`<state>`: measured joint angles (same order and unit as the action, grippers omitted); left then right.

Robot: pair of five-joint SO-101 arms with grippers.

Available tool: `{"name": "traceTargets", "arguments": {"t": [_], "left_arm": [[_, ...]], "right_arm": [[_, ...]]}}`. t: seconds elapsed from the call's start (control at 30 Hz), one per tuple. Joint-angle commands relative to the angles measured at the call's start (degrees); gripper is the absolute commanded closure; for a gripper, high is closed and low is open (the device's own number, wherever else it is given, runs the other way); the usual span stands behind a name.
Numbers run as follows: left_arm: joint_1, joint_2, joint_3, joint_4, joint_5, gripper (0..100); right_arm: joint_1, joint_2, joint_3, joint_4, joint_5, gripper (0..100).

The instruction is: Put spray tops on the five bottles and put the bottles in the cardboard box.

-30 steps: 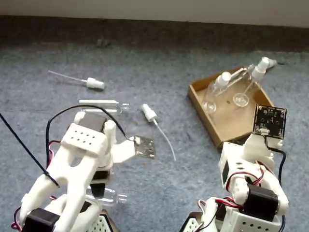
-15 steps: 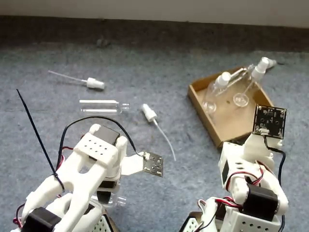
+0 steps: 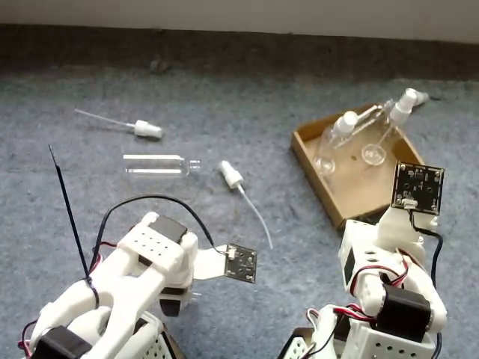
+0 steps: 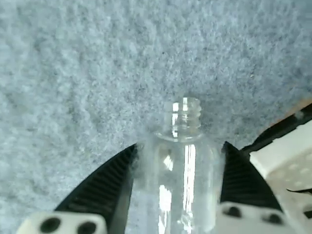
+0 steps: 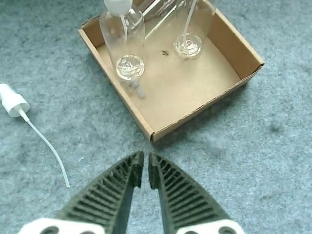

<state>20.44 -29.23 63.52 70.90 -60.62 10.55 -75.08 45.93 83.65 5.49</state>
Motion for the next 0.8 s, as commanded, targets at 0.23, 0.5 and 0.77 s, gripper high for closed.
{"name": "traceTargets", "arguments": {"t": [0.23,0.5,0.77], "left_arm": [[0.48,-1.27,-1.1,-18.02,-0.18,95],[2.24,-0.84,-1.54,-37.8,17.76,90],[2.77,-0.84,-1.63,-52.13,44.66,79]], "right_arm": [[0.57,-0.31,-0.04,-1.01,0.62,99.1],[0.57,-0.31,-0.04,-1.01,0.62,99.1],[0.57,-0.31,-0.04,-1.01,0.62,99.1]]}}
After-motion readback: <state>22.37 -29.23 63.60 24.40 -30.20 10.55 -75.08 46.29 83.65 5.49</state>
